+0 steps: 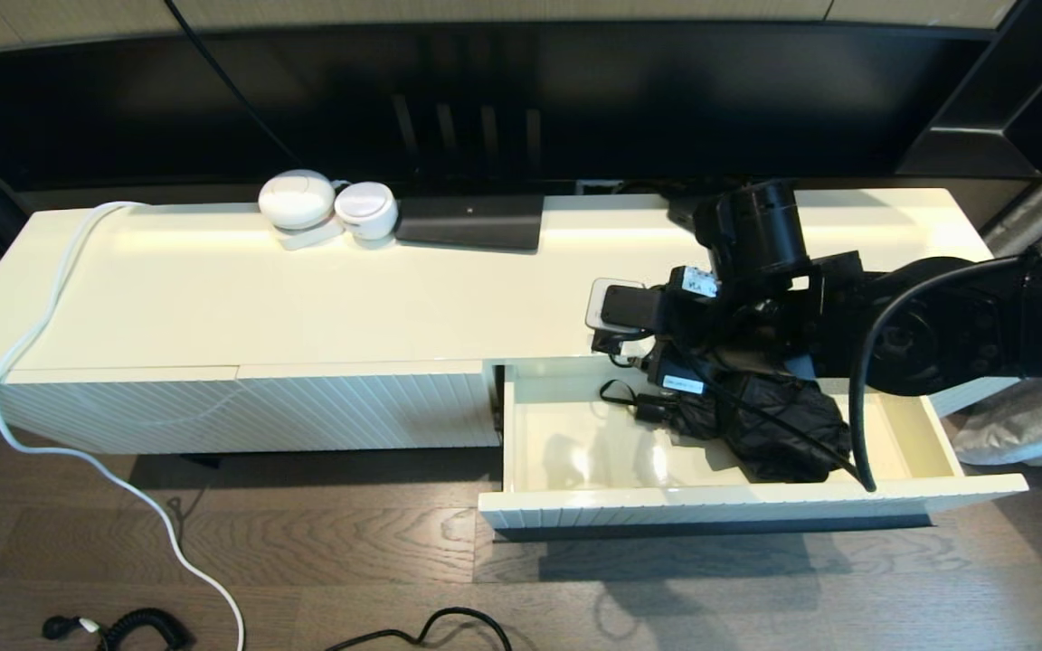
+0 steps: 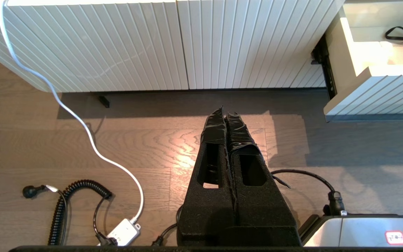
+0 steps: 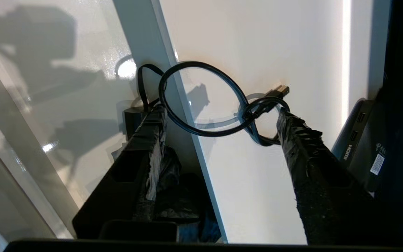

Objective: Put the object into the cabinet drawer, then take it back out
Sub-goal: Take the data cable out of the drawer and put it on the table, then take the umbrella out of the drawer and put it on the table

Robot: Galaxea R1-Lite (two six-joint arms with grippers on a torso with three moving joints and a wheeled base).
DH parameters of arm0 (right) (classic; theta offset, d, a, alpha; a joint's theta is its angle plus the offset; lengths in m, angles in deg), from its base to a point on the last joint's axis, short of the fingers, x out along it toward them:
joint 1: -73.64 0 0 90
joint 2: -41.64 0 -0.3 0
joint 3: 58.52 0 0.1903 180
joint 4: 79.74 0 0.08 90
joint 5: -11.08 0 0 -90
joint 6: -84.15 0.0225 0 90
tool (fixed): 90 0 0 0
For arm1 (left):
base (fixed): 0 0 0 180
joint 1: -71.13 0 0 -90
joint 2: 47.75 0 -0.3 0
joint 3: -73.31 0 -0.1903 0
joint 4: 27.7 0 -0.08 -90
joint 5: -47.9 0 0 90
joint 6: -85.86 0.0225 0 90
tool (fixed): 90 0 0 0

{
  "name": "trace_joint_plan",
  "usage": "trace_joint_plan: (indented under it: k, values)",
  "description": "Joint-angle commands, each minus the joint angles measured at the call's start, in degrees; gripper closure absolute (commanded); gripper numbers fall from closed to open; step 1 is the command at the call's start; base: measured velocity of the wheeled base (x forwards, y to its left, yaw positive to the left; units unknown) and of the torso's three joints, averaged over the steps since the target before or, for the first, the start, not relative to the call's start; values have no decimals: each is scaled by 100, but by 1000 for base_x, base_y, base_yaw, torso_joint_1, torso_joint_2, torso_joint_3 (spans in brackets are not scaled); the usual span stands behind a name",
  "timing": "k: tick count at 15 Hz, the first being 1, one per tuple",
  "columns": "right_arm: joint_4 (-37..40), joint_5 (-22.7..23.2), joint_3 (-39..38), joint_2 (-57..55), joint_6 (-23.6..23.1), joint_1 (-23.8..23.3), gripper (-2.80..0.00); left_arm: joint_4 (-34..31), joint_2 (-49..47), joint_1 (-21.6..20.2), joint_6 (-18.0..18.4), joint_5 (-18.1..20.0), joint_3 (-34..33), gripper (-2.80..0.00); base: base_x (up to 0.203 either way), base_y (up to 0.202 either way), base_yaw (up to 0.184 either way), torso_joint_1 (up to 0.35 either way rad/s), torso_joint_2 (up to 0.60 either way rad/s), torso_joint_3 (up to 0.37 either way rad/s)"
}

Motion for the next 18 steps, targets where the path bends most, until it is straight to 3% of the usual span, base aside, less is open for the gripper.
trace_joint_plan:
  k: [1, 6, 10, 14, 18]
  values:
    - [28, -48, -49, 379, -31, -27, -280, 2, 0, 0, -2, 0, 0, 0, 0, 0, 0, 0, 0, 0]
    - [801, -92, -543, 1581, -55, -458, -280, 2, 0, 0, -2, 0, 0, 0, 0, 0, 0, 0, 0, 0]
    - [1509, 77, -1506, 2485, -91, -1032, -280, 2, 0, 0, -2, 0, -4, 0, 0, 0, 0, 0, 0, 0]
    - [1701, 386, -2187, 2789, -154, -1490, -280, 2, 0, 0, -2, 0, 0, 0, 0, 0, 0, 0, 0, 0]
    - [2050, 692, -2345, 2770, -432, -2045, -280, 2, 0, 0, -2, 0, 0, 0, 0, 0, 0, 0, 0, 0]
